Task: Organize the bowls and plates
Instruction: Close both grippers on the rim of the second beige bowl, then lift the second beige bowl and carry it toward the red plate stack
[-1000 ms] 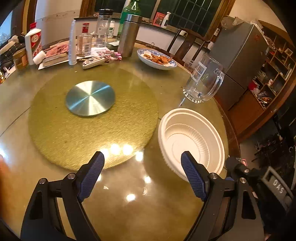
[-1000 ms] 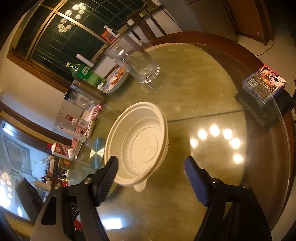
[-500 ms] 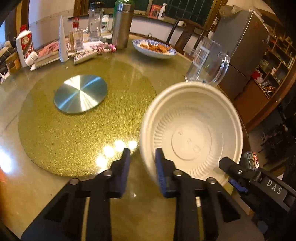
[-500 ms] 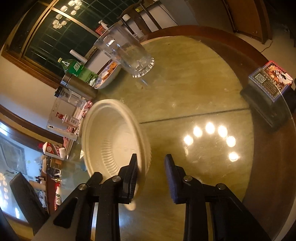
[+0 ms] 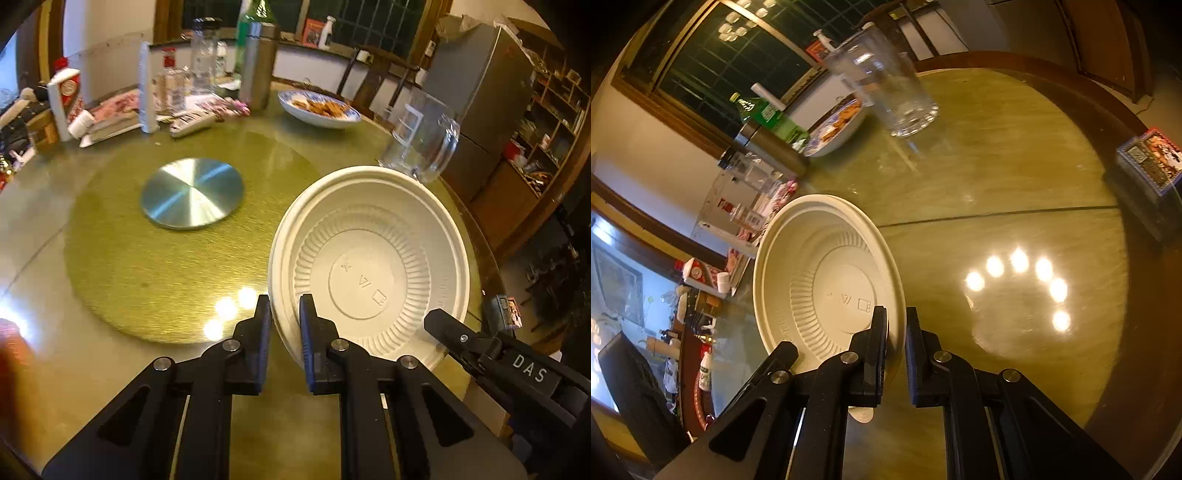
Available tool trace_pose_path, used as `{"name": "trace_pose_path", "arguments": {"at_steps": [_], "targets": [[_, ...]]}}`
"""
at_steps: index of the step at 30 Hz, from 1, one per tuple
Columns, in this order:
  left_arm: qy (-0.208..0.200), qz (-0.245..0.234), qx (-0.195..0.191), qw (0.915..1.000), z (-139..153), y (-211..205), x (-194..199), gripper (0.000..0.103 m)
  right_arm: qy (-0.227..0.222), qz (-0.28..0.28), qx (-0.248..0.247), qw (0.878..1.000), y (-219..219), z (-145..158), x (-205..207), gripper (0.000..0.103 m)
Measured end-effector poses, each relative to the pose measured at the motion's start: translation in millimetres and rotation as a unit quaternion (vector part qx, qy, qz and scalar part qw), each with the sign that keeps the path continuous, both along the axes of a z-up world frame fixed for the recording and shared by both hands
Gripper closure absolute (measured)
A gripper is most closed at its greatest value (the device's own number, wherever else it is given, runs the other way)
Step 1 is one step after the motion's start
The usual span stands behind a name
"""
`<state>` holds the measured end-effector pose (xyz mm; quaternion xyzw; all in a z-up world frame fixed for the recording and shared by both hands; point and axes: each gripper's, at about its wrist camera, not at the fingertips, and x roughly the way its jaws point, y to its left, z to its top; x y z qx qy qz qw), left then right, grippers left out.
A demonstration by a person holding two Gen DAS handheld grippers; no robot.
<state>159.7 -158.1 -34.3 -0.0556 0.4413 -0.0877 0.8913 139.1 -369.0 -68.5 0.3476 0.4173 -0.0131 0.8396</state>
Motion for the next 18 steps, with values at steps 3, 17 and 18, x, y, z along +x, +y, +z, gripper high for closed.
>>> {"name": "trace_pose_path", "arguments": {"at_steps": [3, 17, 18], "targets": [[-0.015, 0.014, 0.006, 0.9998, 3, 13, -5, 0.090, -0.009, 0.011, -0.004, 1.000, 16, 3, 1, 0.094], [-0.068, 0.085, 0.031, 0.9935, 4, 76, -16, 0.090, -0.056, 0.057, -0.028, 0.996, 91, 3, 10, 0.093], [-0.071, 0.087, 0.031, 0.9932, 4, 78, -17, 0.090, -0.064, 0.059, -0.031, 0.996, 94, 3, 10, 0.093]]}}
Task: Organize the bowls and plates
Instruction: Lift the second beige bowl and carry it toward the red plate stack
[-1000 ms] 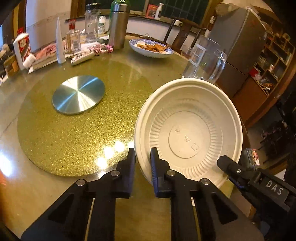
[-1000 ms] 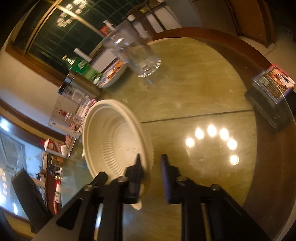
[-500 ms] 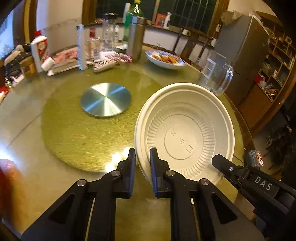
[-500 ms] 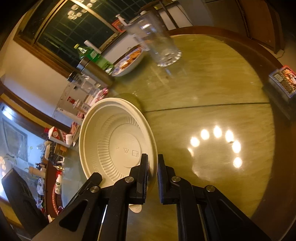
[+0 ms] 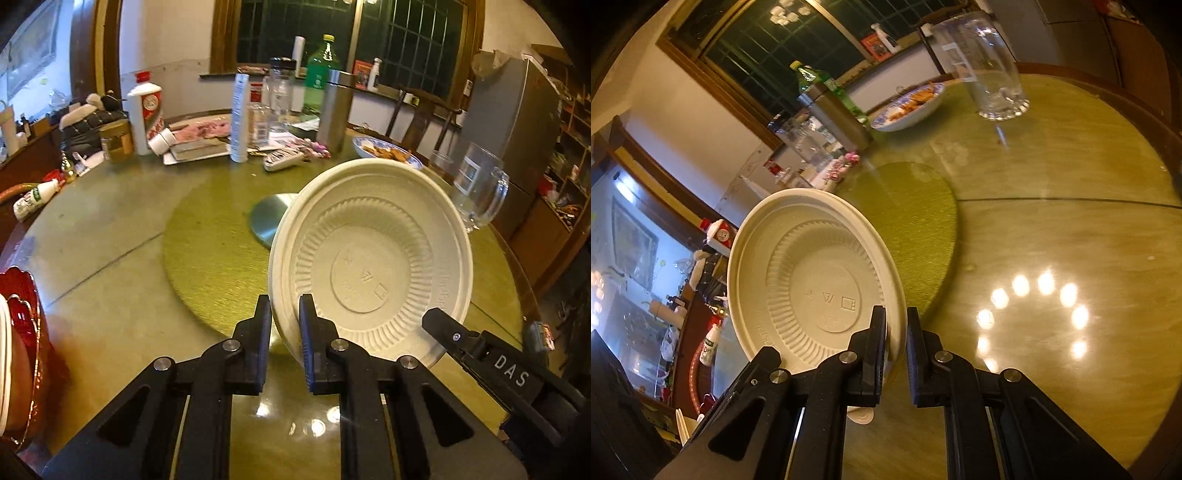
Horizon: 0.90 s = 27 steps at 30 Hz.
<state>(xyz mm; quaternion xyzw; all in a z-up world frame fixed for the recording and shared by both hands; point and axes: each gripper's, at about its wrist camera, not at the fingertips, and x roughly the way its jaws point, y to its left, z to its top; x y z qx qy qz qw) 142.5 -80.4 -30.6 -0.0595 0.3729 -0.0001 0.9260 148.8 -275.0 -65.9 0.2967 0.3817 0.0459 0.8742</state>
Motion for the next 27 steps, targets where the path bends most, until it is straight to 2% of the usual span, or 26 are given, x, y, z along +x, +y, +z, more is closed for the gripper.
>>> {"name": "trace_pose_path", "arguments": {"at_steps": [5, 11, 27], "targets": [[-0.026, -0.003, 0.001, 0.9997, 4, 0, -8, 0.090, -0.036, -0.005, -0.031, 0.999, 5, 8, -4, 0.093], [-0.050, -0.002, 0.008, 0.9987, 6, -2, -13, 0.089, -0.065, -0.006, -0.034, 0.997, 7, 11, -8, 0.093], [-0.071, 0.016, 0.014, 0.9973, 5, 6, -19, 0.089, -0.090, 0.014, -0.059, 0.994, 22, 16, -15, 0.092]]}}
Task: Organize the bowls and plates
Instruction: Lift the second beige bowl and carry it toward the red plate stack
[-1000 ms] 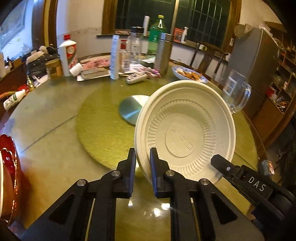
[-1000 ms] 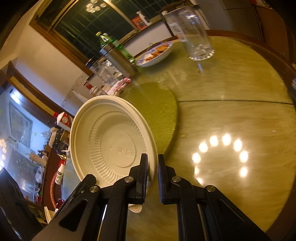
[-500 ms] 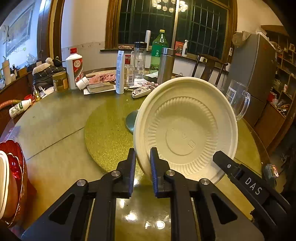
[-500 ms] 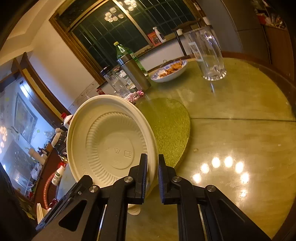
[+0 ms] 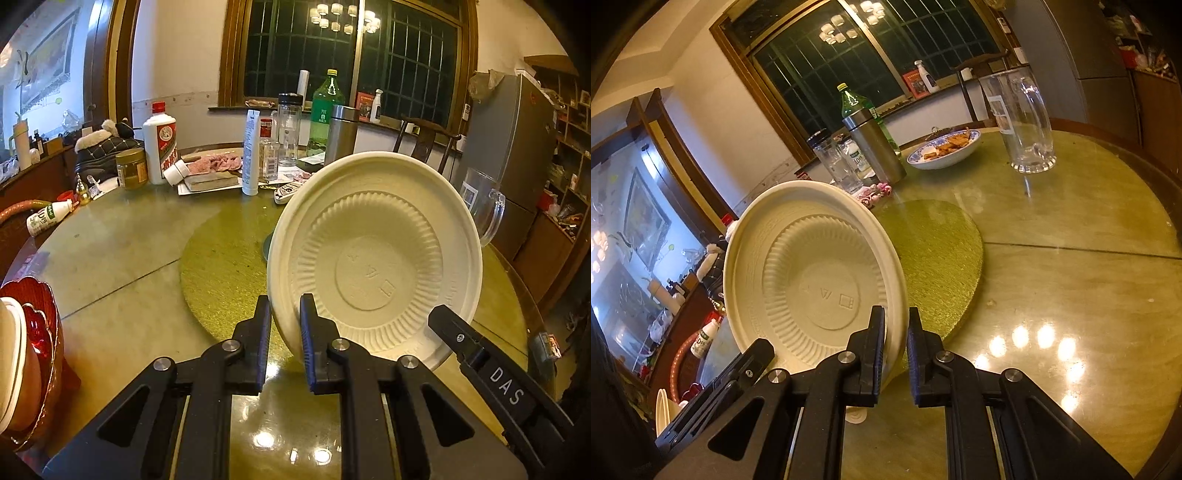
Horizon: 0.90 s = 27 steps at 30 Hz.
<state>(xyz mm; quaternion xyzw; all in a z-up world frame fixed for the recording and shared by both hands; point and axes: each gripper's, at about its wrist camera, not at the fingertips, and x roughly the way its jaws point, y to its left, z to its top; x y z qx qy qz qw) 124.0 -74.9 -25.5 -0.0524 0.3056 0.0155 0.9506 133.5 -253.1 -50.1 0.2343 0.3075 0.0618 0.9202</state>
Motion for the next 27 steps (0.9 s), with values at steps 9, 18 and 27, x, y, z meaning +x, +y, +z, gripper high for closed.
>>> {"name": "trace_pose_path", "arguments": {"at_steps": [9, 18, 27], "targets": [[-0.022, 0.002, 0.017, 0.9996, 3, -5, -7, 0.089, -0.013, -0.001, 0.003, 1.000, -1, 3, -3, 0.092], [-0.039, 0.010, 0.028, 0.9988, 5, -6, -15, 0.088, -0.026, 0.006, 0.009, 1.000, -2, 5, -6, 0.092], [-0.053, 0.014, 0.031, 0.9980, 7, -6, -20, 0.088, -0.045, 0.009, 0.006, 0.999, 0, 10, -10, 0.092]]}}
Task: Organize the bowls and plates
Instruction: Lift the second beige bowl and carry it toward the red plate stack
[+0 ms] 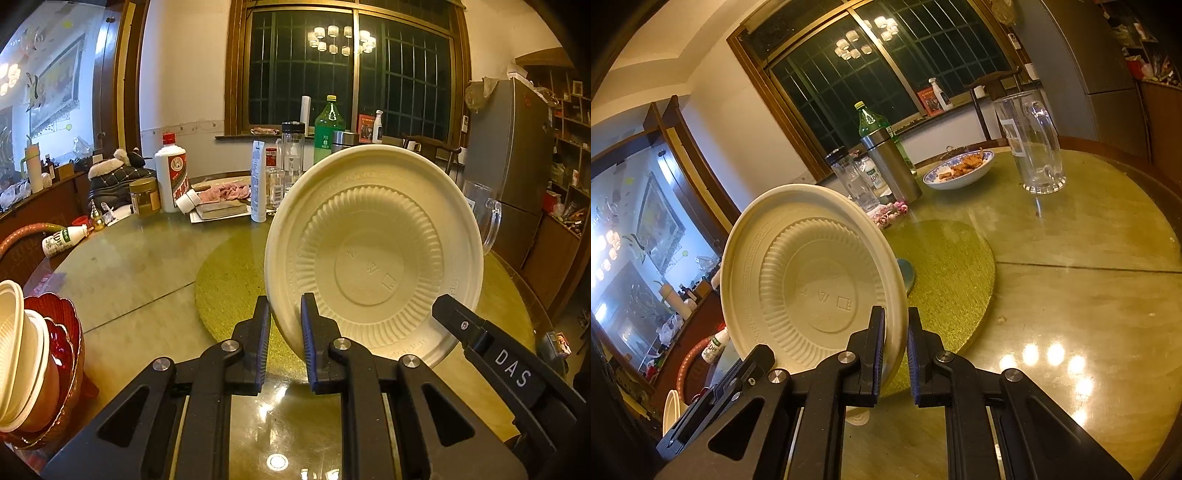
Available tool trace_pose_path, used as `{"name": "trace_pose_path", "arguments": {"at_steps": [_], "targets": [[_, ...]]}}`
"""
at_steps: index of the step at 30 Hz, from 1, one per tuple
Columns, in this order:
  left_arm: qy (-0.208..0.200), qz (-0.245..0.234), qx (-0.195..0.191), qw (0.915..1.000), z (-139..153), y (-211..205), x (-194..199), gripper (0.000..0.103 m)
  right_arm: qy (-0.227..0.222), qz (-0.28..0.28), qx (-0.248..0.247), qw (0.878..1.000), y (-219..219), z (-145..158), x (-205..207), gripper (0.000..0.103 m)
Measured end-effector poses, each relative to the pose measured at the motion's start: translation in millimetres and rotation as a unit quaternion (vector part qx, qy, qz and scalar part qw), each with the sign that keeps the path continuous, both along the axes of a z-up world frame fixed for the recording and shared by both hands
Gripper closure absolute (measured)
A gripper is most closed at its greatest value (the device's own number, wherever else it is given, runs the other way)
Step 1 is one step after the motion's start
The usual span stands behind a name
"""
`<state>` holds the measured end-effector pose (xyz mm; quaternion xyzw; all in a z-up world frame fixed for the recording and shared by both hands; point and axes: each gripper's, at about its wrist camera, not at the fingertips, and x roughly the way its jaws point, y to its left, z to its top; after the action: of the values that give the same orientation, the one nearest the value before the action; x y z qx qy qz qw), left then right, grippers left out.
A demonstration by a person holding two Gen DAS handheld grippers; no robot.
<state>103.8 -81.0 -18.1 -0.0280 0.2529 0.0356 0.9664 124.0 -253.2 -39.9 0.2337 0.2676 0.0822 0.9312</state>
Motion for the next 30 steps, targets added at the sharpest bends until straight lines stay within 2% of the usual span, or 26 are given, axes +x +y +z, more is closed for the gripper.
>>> {"name": "trace_pose_path", "arguments": {"at_steps": [30], "targets": [[-0.029, 0.004, 0.004, 0.9996, 5.3, -0.7, -7.5, 0.088, -0.032, 0.002, -0.008, 0.999, 3.4, 7.5, -7.6, 0.092]]}}
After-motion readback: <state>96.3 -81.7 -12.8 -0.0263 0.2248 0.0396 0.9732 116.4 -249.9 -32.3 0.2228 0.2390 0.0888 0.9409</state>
